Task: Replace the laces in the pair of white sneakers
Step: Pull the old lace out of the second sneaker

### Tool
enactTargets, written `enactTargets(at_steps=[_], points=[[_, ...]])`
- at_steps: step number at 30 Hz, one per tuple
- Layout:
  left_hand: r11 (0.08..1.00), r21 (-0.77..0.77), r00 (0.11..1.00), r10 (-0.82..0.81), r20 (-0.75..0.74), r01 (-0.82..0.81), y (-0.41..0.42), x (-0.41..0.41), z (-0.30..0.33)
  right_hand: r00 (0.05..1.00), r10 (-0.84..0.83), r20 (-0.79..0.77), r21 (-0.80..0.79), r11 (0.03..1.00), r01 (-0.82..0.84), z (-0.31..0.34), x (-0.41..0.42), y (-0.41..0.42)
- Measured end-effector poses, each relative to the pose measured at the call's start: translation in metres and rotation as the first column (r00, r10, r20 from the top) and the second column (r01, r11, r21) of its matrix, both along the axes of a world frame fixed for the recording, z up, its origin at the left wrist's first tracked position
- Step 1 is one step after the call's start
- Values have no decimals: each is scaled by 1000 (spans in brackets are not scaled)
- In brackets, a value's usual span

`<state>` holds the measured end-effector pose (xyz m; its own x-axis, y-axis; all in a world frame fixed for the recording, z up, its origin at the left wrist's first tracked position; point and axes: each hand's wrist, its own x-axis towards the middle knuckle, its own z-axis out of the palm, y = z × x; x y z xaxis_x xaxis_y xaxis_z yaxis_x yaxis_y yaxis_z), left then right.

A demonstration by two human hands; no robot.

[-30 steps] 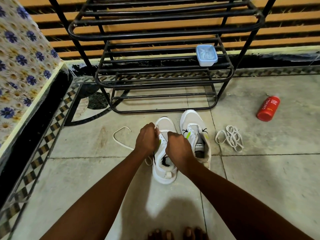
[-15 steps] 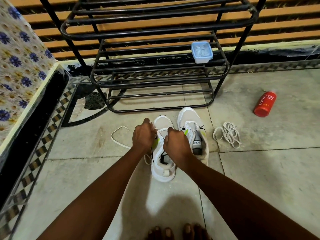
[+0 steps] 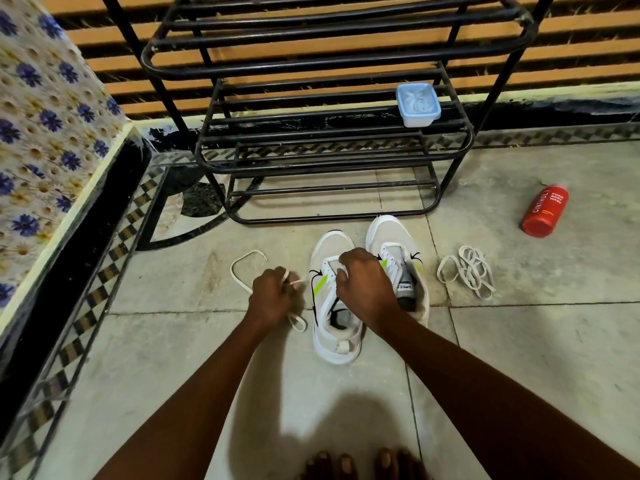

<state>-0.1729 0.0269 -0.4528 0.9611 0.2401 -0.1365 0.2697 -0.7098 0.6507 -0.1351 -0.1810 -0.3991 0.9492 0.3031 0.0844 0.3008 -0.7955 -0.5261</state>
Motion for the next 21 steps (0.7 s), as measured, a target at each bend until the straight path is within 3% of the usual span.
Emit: enactTargets(at_steps=[3,5,10,16,18,21], points=[[999,40,1000,-7,-19,8,4,-23,-13,1000,12,2,17,1000,-12,0,1,2],[999,-24,999,30,30,-29,5,-35,-15,1000,20,12,21,1000,-20,0,1,3],[981,31,976,-196,90,194,26,-50,-29,999,33,27,45,998,-34,0,1,2],[952,180,930,-287,230,249,22,-54,-28,997,35,67,95,995,-42,-1,0,-2],[969,129,936,-239,259,212,15,-53,-18,996,39,81,138,989,-50,1,1,-2],[990,-143,960,19,279,22,5,-43,7,990,31,138,233,970,-63,4,0,-2]])
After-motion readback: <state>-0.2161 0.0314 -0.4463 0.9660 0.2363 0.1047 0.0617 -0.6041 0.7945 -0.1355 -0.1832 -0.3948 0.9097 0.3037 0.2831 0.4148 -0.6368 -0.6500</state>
